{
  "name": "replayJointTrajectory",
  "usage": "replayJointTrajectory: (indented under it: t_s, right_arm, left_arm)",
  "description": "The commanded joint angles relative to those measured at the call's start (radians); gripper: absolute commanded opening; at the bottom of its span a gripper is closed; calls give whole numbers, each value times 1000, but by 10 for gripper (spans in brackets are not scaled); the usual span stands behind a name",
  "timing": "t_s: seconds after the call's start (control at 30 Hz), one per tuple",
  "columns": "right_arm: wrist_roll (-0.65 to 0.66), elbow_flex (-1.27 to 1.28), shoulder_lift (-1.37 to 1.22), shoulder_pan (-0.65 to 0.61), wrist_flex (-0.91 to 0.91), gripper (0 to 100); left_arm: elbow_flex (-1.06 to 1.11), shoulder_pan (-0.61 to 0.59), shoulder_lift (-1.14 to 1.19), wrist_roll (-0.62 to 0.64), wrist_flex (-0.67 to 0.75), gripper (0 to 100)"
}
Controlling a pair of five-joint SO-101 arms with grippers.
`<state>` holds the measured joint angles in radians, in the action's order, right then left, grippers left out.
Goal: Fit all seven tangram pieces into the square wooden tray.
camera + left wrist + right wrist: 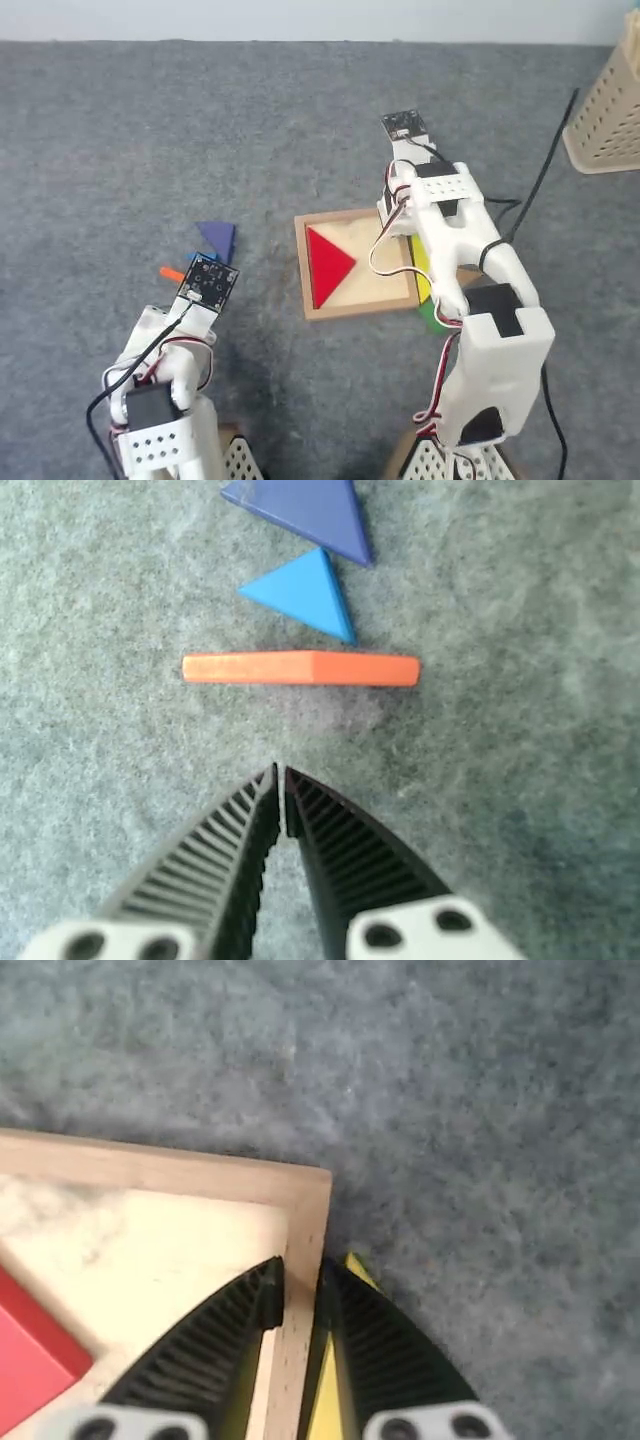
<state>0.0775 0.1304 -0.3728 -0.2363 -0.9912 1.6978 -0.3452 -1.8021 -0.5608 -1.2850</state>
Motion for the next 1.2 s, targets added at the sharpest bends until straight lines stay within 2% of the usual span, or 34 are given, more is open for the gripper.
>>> replayJointTrajectory:
  t_s: [0.0, 0.1, 0.4, 0.6, 0.7, 0.9, 1.1, 1.17]
  right_arm:
    - [-14, -66, 36, 15, -59, 85]
    - [-14, -74, 45, 13, -96, 135]
    - [-14, 3, 252, -25, -170, 116]
    - [-2, 118, 441, 73, -170, 116]
    - [46, 173, 496, 137, -170, 119]
    - [51, 282, 501, 174, -148, 122]
    - [49, 316, 440, 170, -97, 220]
    - [49, 305, 383, 142, -91, 225]
  left_arm:
    - [-13, 2, -23, -14, -11, 14]
    - [-13, 2, -23, -14, -9, 14]
    - [-13, 2, -23, -14, -9, 14]
    - [-13, 2, -23, -14, -9, 14]
    - [-13, 2, -23, -14, -9, 14]
    - [-13, 2, -23, -14, -11, 14]
    - [-13, 2, -23, -14, -11, 14]
    - [-13, 2, -23, -14, -11, 14]
